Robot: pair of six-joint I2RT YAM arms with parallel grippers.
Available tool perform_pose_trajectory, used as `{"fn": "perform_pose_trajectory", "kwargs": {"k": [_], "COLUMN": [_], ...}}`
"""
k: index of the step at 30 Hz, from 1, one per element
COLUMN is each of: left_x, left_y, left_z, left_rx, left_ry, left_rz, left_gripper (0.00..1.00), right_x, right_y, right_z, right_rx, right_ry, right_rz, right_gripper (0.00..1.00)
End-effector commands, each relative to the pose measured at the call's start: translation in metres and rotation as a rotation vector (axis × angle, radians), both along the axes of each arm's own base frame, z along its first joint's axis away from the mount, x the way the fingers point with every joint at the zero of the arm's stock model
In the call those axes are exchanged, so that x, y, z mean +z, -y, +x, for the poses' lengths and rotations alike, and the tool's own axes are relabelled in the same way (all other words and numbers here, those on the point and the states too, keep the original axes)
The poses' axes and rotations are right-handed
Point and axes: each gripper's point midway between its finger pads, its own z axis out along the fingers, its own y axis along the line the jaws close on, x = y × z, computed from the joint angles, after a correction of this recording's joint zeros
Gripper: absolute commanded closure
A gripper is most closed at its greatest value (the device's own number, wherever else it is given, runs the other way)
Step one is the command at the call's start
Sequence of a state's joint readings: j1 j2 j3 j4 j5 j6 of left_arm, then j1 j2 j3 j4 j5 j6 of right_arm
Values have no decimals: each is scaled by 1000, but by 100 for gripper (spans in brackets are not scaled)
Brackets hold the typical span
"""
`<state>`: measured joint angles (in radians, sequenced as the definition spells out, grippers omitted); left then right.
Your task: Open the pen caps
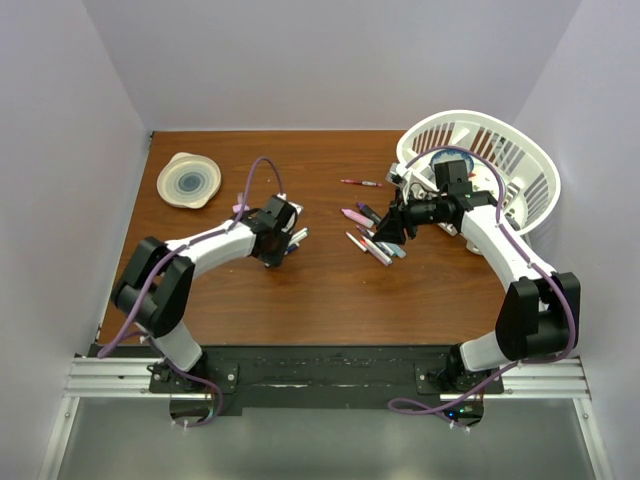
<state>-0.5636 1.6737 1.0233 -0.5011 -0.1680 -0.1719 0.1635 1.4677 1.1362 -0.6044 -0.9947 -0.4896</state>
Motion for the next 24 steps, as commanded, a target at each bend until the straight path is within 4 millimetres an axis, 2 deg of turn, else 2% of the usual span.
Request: {"fn": "perform_pose_trajectory", "kwargs": {"k": [1,6,7,11,15,18,21,24], "left_x": [4,-8,-10,-10,-12,-8,4,27], "left_y": [4,1,0,4,12,22,32,53], "left_z": [12,7,5,-1,-19,-34,-41,-41], "left_rx": [-38,-39,-40,-52,-68,-91,-104,-126], "left_ry": [8,-32,-43,-64,-114,-136,-124,-80], "left_rz": [28,53,56,30,-48,-135,-221,-358], "left_gripper": [68,71,76,84,97,100,100,100], "right_x": [8,8,7,7,6,5,4,2], "right_y": [-6,-7,-6,-9,-13,-18,-23,-33], "right_z": [-3,-4,-4,-6,-9,-12,-16,-25], "right_rx": [26,29,30,37,49,66,90,131], "right_ry": [21,18,19,7,5,3,7,10], "right_rz": [39,41,41,53,60,61,64,75], "right_gripper": [54,54,53,53,53,53,53,53]}}
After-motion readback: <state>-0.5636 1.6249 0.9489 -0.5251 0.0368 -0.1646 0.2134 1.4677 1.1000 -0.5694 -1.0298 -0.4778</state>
